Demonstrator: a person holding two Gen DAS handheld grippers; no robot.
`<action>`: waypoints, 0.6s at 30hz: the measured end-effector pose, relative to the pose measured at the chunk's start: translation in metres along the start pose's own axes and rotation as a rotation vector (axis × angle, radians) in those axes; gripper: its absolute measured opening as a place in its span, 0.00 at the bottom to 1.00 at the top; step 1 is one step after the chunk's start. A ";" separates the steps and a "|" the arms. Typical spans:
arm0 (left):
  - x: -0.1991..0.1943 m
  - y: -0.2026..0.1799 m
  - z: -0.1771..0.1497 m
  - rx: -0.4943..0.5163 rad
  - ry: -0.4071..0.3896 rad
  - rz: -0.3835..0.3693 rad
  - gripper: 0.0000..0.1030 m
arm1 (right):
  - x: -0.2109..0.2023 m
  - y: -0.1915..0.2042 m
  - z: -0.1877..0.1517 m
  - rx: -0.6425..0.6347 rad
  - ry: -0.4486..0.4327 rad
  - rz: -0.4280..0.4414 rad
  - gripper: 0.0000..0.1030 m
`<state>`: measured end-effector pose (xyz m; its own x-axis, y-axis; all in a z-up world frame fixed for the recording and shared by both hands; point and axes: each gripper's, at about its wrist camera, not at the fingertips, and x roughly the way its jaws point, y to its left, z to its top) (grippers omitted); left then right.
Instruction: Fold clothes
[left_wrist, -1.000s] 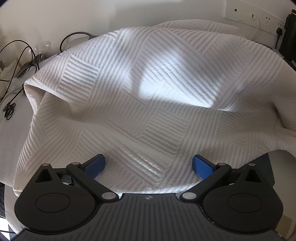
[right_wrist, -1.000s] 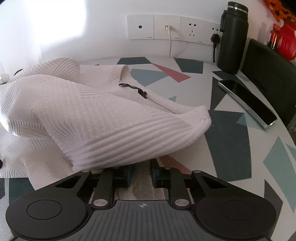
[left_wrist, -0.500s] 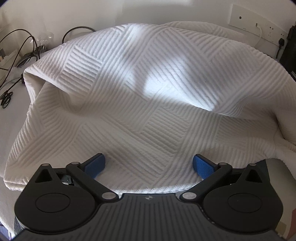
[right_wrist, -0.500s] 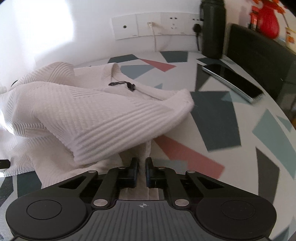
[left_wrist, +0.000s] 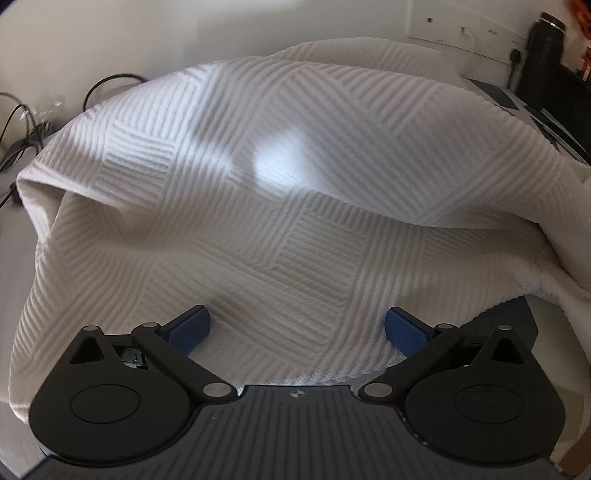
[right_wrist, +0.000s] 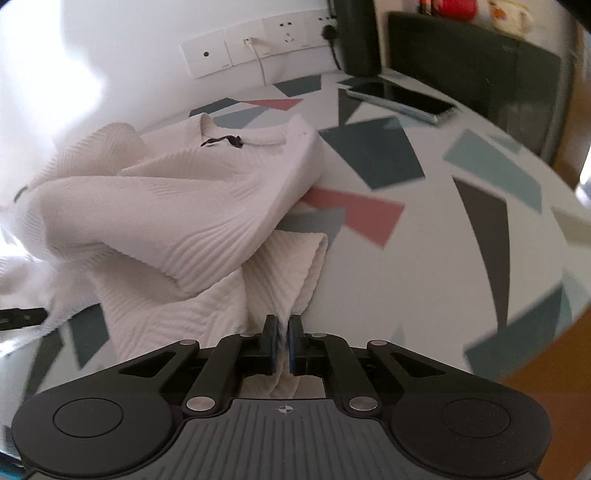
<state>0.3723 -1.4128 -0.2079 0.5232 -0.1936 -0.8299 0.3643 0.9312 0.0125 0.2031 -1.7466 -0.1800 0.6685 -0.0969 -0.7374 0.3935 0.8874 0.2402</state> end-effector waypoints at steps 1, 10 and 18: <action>0.001 0.000 -0.001 0.015 -0.004 -0.005 1.00 | -0.008 0.002 0.000 0.008 -0.022 0.008 0.05; -0.015 -0.009 -0.015 0.210 -0.019 -0.018 1.00 | -0.076 0.019 -0.002 0.078 -0.220 0.079 0.04; -0.033 -0.023 -0.037 0.454 -0.130 -0.054 1.00 | -0.125 0.042 0.032 0.012 -0.393 0.122 0.04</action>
<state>0.3181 -1.4159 -0.2011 0.5756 -0.3022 -0.7598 0.6783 0.6954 0.2373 0.1566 -1.7115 -0.0579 0.9000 -0.1577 -0.4064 0.3020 0.8979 0.3203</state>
